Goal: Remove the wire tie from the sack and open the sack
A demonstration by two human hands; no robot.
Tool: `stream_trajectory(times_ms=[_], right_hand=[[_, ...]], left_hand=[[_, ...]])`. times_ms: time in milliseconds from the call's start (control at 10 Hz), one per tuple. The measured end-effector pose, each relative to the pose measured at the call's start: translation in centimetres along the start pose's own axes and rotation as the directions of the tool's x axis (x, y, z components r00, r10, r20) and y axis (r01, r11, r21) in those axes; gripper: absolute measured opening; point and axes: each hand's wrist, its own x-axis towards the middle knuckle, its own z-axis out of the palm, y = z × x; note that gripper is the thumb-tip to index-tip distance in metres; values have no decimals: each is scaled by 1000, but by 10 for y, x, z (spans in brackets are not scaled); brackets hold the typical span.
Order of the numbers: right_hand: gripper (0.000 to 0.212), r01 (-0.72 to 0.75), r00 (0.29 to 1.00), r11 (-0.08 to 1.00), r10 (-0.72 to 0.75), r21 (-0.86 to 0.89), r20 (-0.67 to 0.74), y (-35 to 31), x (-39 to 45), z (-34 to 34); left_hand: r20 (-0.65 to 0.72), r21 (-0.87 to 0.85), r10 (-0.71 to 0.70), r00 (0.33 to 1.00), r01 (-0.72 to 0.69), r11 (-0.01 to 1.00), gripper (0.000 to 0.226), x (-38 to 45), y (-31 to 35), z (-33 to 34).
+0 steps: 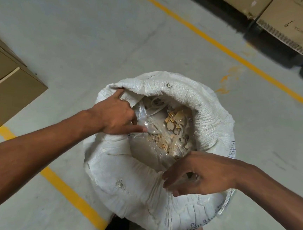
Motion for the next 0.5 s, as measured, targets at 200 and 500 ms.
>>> stream_trajectory(times_ms=[200,500], right_hand=[[30,-51,996,999,51,-6,-68,-1,13,-2],[42,-398,784,880,180,-259,-594,-1,40,-41]], left_hand=[[-87,-17,12,996,-14,1000,94,2,27,17],[-306,-368,-222,926,100,924,41,-16,25,-20]])
